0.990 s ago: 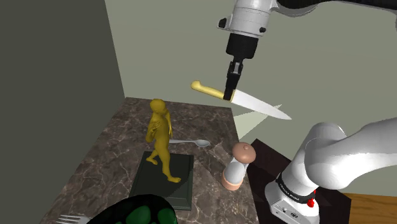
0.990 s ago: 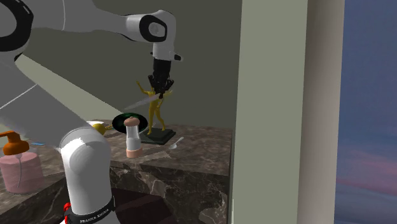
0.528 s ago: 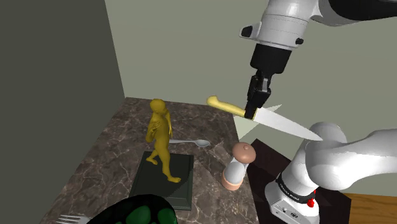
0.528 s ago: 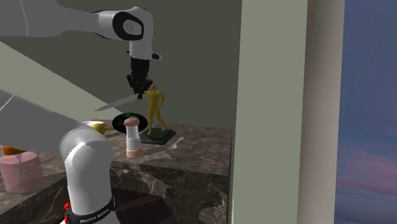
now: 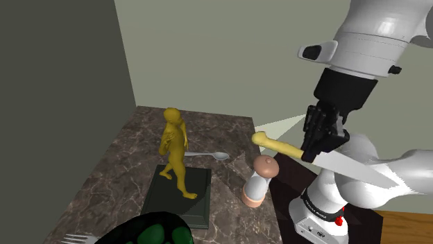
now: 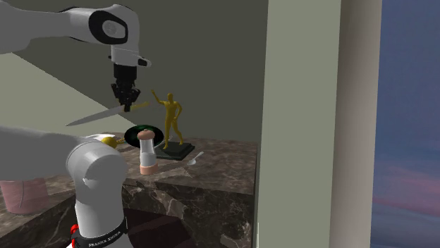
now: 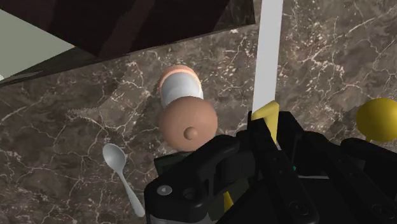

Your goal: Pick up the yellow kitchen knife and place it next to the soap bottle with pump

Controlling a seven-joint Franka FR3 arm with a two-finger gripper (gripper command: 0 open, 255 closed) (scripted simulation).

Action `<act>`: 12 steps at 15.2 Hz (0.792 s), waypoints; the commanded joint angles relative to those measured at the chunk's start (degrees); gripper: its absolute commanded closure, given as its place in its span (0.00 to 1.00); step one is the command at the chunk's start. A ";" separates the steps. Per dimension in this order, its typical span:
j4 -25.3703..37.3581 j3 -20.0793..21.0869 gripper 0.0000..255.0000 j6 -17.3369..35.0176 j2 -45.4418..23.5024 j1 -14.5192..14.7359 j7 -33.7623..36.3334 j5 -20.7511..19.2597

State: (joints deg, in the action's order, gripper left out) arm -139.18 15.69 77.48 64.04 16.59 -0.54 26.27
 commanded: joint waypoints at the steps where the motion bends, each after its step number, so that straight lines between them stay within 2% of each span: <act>1: -0.53 1.43 1.00 -1.82 3.05 1.09 2.51 1.94; 12: 1.80 10.55 1.00 -10.45 15.10 6.26 17.88 14.79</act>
State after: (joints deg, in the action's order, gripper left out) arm -137.33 25.06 67.40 78.10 22.46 15.90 39.50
